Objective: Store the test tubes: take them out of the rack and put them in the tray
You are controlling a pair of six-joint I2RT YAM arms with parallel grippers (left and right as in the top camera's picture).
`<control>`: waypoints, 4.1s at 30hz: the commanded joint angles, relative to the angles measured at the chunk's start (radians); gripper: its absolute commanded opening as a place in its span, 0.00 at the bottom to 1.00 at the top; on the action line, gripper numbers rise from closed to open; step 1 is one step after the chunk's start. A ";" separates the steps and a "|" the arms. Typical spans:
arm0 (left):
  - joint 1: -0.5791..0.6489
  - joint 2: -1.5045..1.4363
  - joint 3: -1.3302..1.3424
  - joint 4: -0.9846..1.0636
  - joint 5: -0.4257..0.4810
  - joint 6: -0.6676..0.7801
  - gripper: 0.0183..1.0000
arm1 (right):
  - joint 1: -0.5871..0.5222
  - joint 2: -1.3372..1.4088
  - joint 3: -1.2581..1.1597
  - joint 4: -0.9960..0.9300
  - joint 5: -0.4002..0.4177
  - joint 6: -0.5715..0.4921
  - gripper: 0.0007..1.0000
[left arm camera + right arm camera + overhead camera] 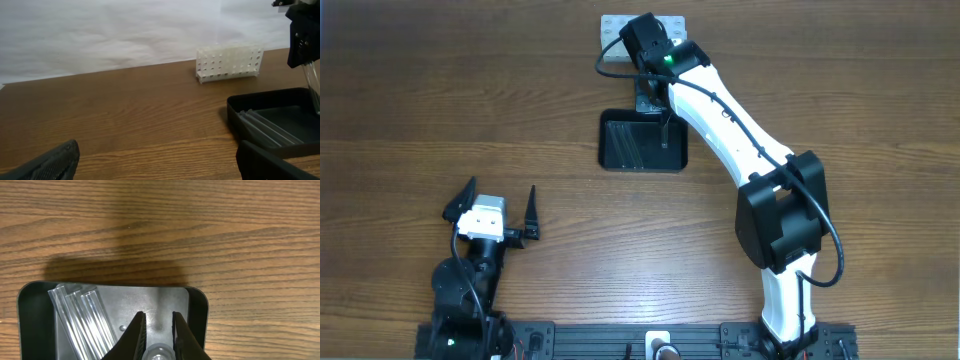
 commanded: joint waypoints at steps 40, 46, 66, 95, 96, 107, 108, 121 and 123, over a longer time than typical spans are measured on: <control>0.006 -0.009 -0.005 -0.003 0.013 0.008 1.00 | -0.025 0.094 0.010 -0.018 -0.026 0.064 0.30; 0.006 -0.009 -0.005 -0.003 0.013 0.007 1.00 | -0.117 -0.022 0.015 0.253 -0.034 -0.105 0.59; 0.006 -0.009 -0.005 -0.002 0.013 0.008 1.00 | -0.412 -0.632 -0.622 0.897 -0.075 -0.302 0.99; 0.006 -0.009 -0.005 -0.002 0.013 0.008 1.00 | -0.475 -1.813 -1.847 1.234 0.113 -0.264 0.99; 0.006 -0.009 -0.005 -0.003 0.013 0.007 1.00 | -0.475 -1.816 -1.847 1.229 0.113 -0.264 0.99; 0.006 -0.009 -0.005 -0.003 0.013 0.008 1.00 | -0.475 -1.912 -1.847 1.102 0.113 -0.264 0.99; 0.006 -0.009 -0.005 -0.002 0.013 0.007 1.00 | -0.475 -1.933 -1.847 1.082 0.113 -0.264 0.99; 0.006 -0.009 -0.005 -0.003 0.013 0.008 1.00 | -0.479 -2.107 -1.847 0.930 0.080 -0.327 0.99; 0.006 -0.009 -0.005 -0.002 0.013 0.007 1.00 | -0.479 -2.105 -1.847 0.930 0.066 -0.352 0.99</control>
